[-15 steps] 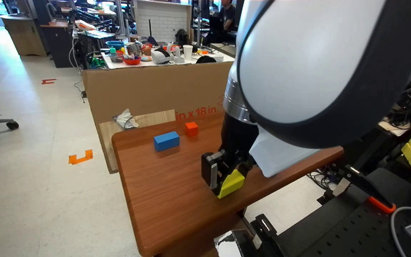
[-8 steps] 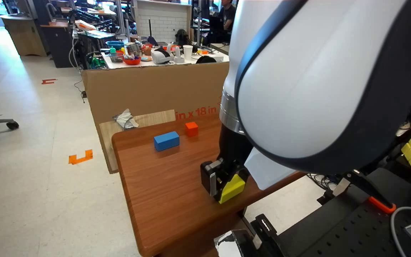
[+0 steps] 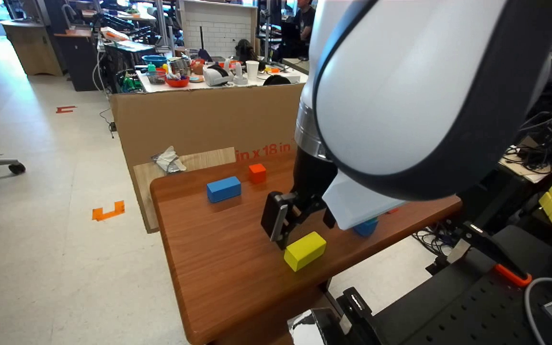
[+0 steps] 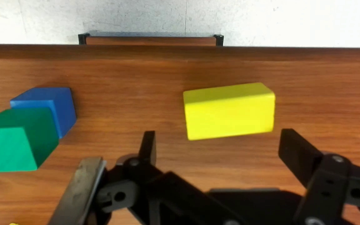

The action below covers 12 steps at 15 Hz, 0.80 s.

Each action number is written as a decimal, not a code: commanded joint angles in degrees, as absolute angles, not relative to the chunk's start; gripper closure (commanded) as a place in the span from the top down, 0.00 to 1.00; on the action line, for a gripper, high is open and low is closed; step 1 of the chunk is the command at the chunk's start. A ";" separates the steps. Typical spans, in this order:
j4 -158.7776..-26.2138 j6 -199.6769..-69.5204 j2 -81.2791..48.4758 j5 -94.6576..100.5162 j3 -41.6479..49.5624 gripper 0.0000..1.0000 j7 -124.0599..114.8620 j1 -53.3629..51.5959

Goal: Move the yellow block forward

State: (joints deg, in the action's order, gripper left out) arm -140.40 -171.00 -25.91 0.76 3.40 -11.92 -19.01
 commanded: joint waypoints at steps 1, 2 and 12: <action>-142.50 -171.11 -20.22 0.98 3.74 1.00 -12.30 -17.18; -142.91 -171.08 -18.41 1.35 4.36 1.00 -12.54 -17.06; -141.20 -157.73 -10.50 -0.88 -0.86 1.00 -7.37 -8.25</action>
